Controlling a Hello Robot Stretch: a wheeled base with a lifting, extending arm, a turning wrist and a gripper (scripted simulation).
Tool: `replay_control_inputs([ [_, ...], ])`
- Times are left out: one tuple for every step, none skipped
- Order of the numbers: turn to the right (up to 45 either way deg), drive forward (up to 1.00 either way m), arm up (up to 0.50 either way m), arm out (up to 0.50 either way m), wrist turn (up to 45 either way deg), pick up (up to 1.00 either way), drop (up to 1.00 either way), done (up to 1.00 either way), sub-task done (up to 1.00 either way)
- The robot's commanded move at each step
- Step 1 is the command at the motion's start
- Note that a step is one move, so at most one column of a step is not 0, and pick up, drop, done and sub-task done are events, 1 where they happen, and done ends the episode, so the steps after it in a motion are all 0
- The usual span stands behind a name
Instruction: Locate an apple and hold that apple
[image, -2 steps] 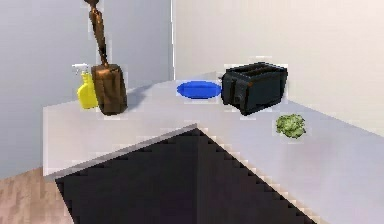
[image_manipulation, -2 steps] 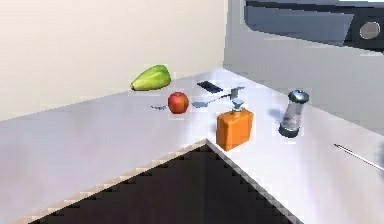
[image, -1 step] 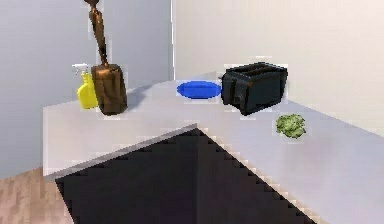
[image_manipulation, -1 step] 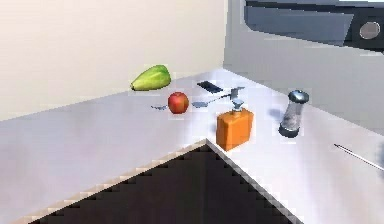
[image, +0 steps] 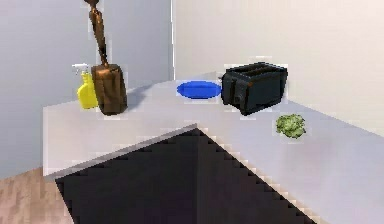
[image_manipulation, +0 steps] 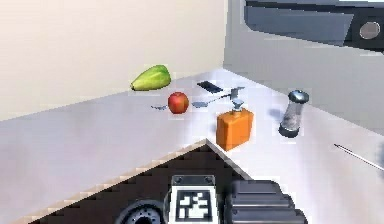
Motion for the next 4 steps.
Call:
replay_control_inputs([
  [0.0,0.0,0.0,0.5,0.0,0.0,0.0,0.0,0.0],
  [0.0,0.0,0.0,0.0,45.0,0.0,0.0,0.0,0.0],
  [0.0,0.0,0.0,0.0,45.0,0.0,0.0,0.0,0.0],
  [0.0,0.0,0.0,0.0,45.0,0.0,0.0,0.0,0.0],
])
